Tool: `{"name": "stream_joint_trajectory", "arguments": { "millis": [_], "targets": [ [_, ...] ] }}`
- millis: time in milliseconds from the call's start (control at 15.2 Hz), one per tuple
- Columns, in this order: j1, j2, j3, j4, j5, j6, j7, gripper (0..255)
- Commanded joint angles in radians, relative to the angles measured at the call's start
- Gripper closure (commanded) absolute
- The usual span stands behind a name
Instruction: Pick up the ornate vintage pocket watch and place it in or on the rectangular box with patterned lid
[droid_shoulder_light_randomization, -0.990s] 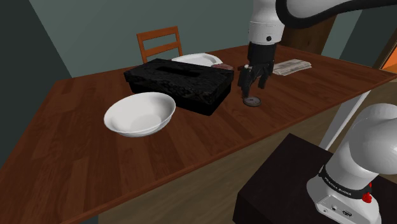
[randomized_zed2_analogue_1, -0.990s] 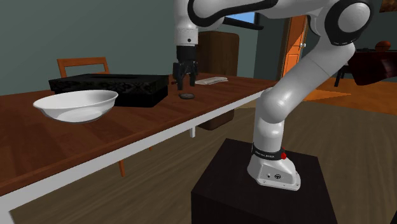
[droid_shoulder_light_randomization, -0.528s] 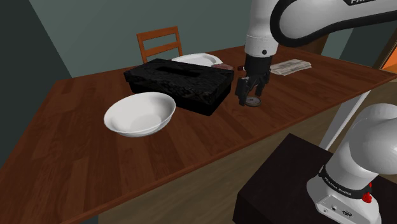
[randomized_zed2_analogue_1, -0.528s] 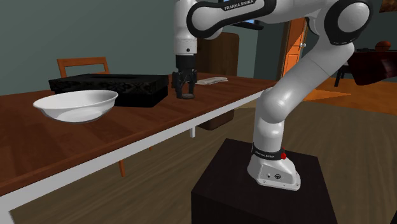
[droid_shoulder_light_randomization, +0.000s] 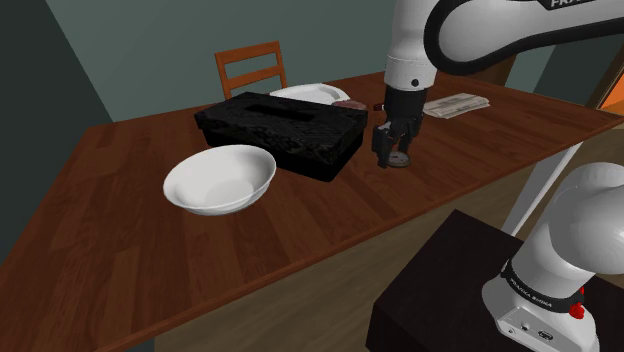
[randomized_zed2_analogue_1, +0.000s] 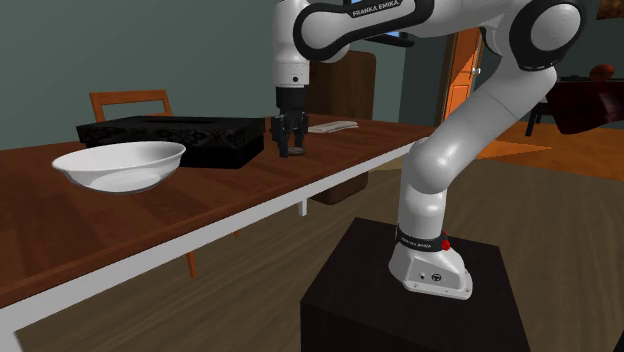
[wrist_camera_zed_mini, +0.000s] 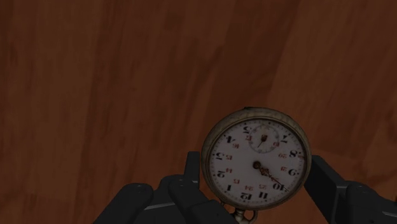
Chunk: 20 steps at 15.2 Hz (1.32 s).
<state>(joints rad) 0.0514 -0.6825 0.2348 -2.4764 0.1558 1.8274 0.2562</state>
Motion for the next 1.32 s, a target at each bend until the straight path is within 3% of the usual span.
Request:
{"name": "stream_joint_trajectory", "arguments": {
  "millis": [0,528,1254],
  "targets": [
    [0.0,0.001,0.0,-0.001,0.0,0.0,0.0,255],
    [0.0,0.0,0.0,-0.001,0.0,0.0,0.0,255],
    [-0.008,0.008,-0.016,0.151,-0.015,-0.144,0.005,255]
  ]
}}
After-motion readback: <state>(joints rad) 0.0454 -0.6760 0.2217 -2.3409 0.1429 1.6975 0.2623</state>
